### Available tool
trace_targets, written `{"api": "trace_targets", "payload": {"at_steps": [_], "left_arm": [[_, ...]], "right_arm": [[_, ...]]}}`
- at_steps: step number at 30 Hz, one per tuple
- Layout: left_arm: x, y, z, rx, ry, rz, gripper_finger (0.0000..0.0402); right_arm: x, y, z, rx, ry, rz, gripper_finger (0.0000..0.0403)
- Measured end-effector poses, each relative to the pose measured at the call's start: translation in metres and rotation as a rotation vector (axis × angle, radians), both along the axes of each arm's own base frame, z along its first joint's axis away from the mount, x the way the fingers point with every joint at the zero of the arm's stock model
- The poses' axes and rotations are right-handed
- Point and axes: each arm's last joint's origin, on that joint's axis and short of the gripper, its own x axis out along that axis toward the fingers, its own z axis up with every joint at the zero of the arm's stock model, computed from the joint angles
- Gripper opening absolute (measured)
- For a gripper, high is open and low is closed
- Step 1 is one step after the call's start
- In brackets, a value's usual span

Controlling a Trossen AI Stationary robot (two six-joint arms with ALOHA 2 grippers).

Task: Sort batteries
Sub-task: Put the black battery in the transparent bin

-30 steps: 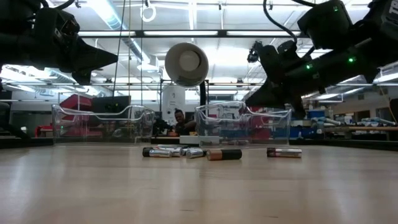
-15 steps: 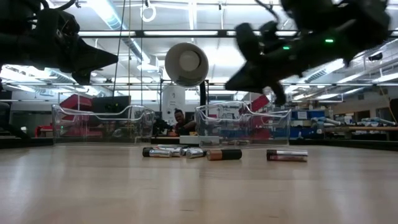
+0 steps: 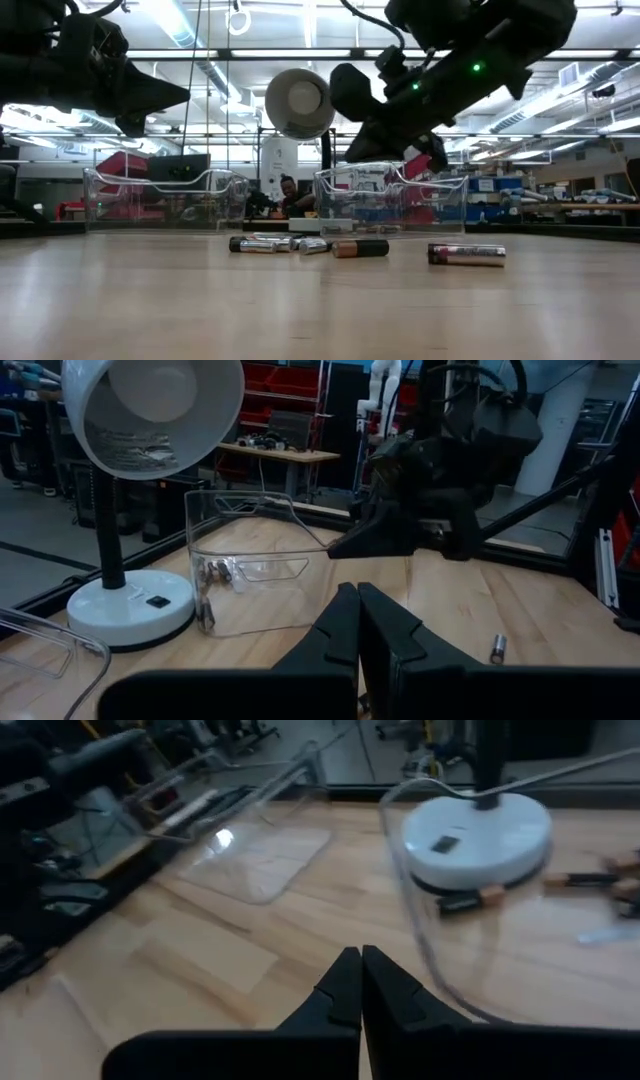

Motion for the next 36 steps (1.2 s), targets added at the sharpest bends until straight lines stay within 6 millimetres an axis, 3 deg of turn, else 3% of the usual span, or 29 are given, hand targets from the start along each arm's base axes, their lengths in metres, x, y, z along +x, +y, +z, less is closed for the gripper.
{"api": "trace_targets", "payload": {"at_steps": [11, 23, 36], "left_arm": [[0.000, 0.000, 0.000, 0.000, 0.001, -0.002, 0.0002], [0.000, 0.000, 0.000, 0.000, 0.001, -0.011, 0.0002], [0.000, 0.000, -0.001, 0.000, 0.005, -0.012, 0.0002]], "right_arm": [[-0.036, 0.000, -0.002, 0.067, 0.171, -0.163, 0.0000], [-0.105, -0.009, 0.006, 0.129, 0.387, -0.512, 0.0000], [-0.117, -0.006, 0.010, 0.145, 0.445, -0.551, 0.0000]]}}
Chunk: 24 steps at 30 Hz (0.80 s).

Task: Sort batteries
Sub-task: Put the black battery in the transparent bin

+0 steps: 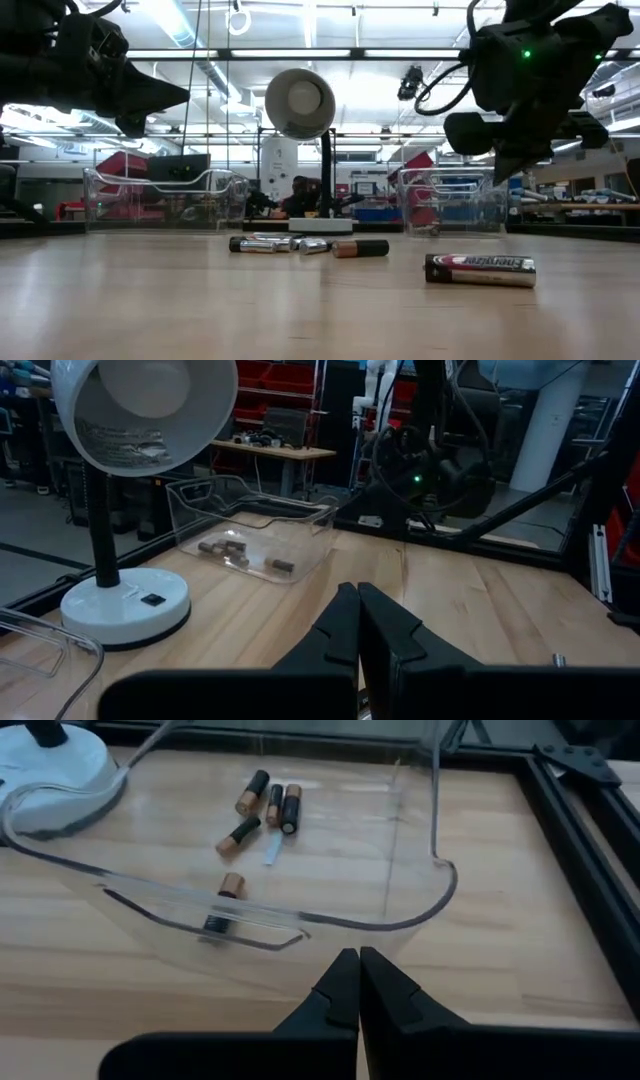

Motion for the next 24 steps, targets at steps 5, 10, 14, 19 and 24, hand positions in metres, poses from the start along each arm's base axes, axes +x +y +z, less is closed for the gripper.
{"api": "trace_targets", "payload": {"at_steps": [5, 10, 14, 19, 24], "left_arm": [[0.000, 0.000, 0.000, 0.001, 0.004, -0.002, 0.0002], [0.000, 0.000, -0.003, 0.004, 0.026, -0.017, 0.0002], [0.000, -0.001, -0.005, 0.008, 0.056, -0.030, 0.0002], [0.001, -0.004, -0.005, -0.012, 0.051, -0.126, 0.0002], [0.001, -0.004, -0.006, -0.047, 0.049, -0.139, 0.0002]], "right_arm": [[0.002, 0.012, -0.003, 0.151, -0.006, 0.011, 0.0000], [0.011, 0.038, 0.005, 0.256, -0.054, 0.114, 0.0000], [0.021, 0.056, 0.022, 0.258, -0.022, 0.278, 0.0000], [0.043, 0.067, 0.046, 0.220, 0.090, 0.611, 0.0000], [0.069, 0.065, 0.062, 0.123, 0.132, 0.888, 0.0000]]}}
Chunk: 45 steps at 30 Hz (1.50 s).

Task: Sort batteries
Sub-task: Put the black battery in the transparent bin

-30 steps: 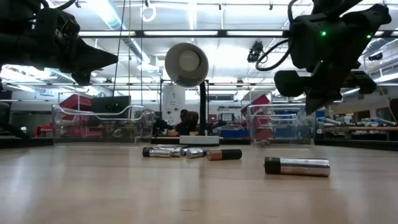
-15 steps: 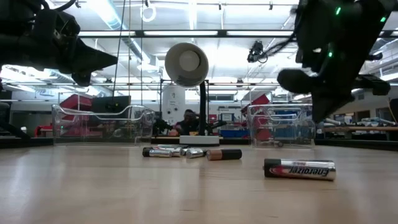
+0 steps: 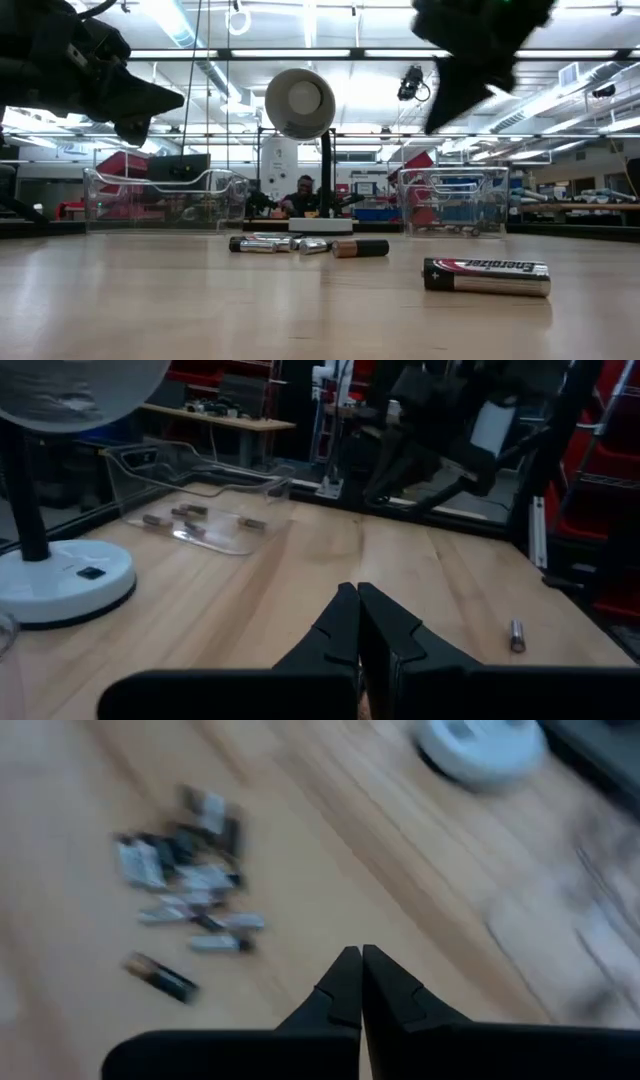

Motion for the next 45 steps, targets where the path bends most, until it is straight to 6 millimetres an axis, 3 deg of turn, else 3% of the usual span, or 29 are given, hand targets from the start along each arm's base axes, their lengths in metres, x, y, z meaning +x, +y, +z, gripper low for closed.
{"api": "trace_targets", "payload": {"at_steps": [2, 6, 8, 14, 19, 24, 32, 36, 45], "left_arm": [[0.000, -0.001, 0.000, -0.015, -0.001, -0.032, 0.0002], [0.000, -0.003, 0.000, -0.018, 0.001, -0.088, 0.0002], [0.000, -0.003, 0.000, -0.018, 0.001, -0.091, 0.0002], [0.000, -0.003, 0.000, -0.003, 0.001, -0.079, 0.0002], [0.000, -0.002, 0.000, 0.010, 0.001, -0.055, 0.0002], [0.000, -0.002, 0.000, 0.010, 0.000, -0.047, 0.0002], [0.000, -0.001, 0.000, 0.011, 0.002, -0.034, 0.0002], [0.000, -0.001, -0.001, 0.013, 0.012, -0.034, 0.0002], [0.000, 0.000, -0.004, 0.022, 0.044, -0.003, 0.0002]], "right_arm": [[0.008, 0.002, 0.003, 0.019, 0.001, 0.132, 0.0000], [0.017, 0.017, 0.006, 0.239, 0.004, 0.483, 0.0002], [0.017, 0.026, 0.008, 0.286, -0.020, 0.562, 0.0004], [0.010, 0.046, 0.009, 0.295, -0.032, 0.602, 0.0028], [0.012, 0.047, 0.004, 0.081, -0.033, 0.569, 0.0039], [0.031, 0.044, -0.021, -0.011, 0.012, 0.598, 0.0048], [0.048, 0.034, -0.066, -0.014, 0.143, 0.587, 0.0074], [0.050, 0.033, -0.077, -0.012, 0.182, 0.598, 0.0089], [0.052, 0.031, -0.080, -0.044, 0.196, 0.620, 0.0107]]}}
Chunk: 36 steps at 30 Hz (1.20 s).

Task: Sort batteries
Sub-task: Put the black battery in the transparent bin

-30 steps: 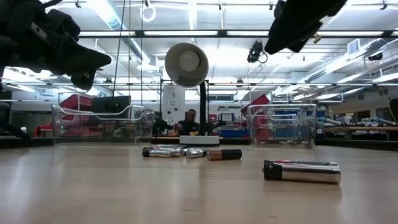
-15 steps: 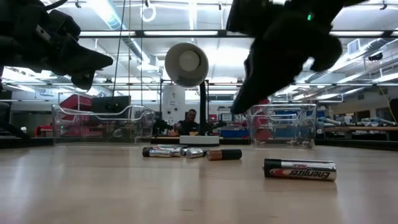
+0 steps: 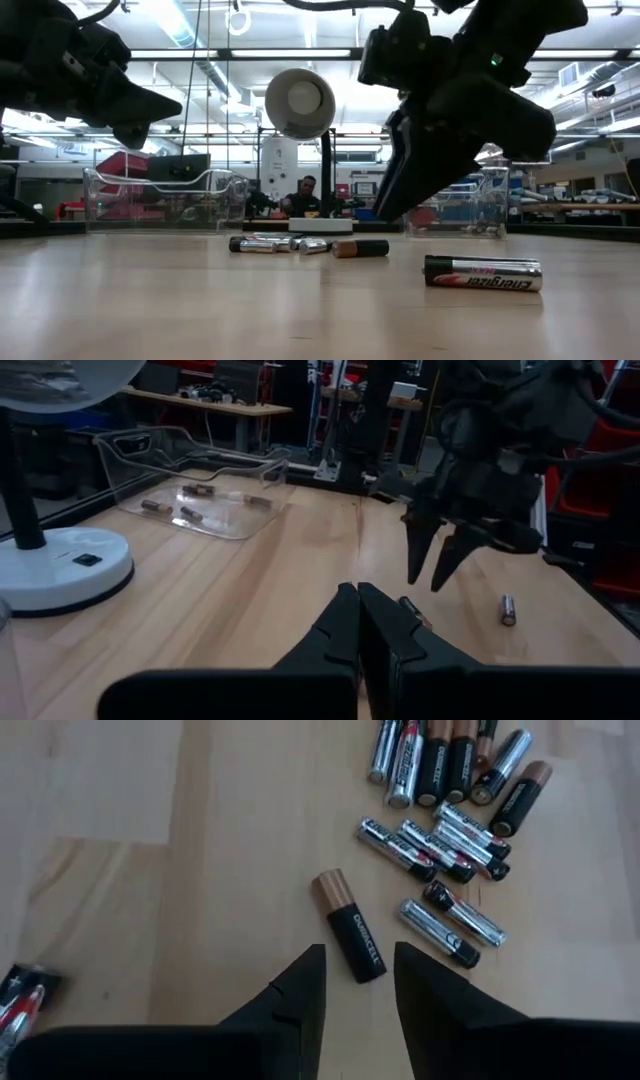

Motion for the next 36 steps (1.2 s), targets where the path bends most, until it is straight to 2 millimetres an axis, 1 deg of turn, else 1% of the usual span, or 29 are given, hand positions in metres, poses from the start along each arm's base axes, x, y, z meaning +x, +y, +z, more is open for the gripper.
{"api": "trace_targets", "payload": {"at_steps": [6, 10, 23, 26, 31, 36], "left_arm": [[0.000, 0.000, -0.001, 0.002, 0.010, 0.001, 0.0002], [0.001, 0.000, -0.002, 0.003, 0.020, 0.002, 0.0002], [0.002, 0.001, -0.005, 0.011, 0.042, 0.043, 0.0002], [0.002, 0.001, -0.005, 0.011, 0.043, 0.049, 0.0002], [0.002, 0.001, -0.005, 0.012, 0.043, 0.049, 0.0002], [0.002, 0.001, -0.005, 0.013, 0.043, 0.048, 0.0002]], "right_arm": [[0.006, -0.003, -0.020, -0.004, 0.031, -0.009, 0.0108], [0.009, -0.006, -0.026, 0.020, 0.048, -0.019, 0.0106], [0.015, -0.019, -0.029, 0.086, 0.050, -0.049, 0.0081], [0.016, -0.022, -0.029, 0.101, 0.050, -0.060, 0.0068], [0.017, -0.025, -0.029, 0.115, 0.050, -0.061, 0.0028], [0.019, -0.025, -0.029, 0.128, 0.033, -0.056, 0.0025]]}}
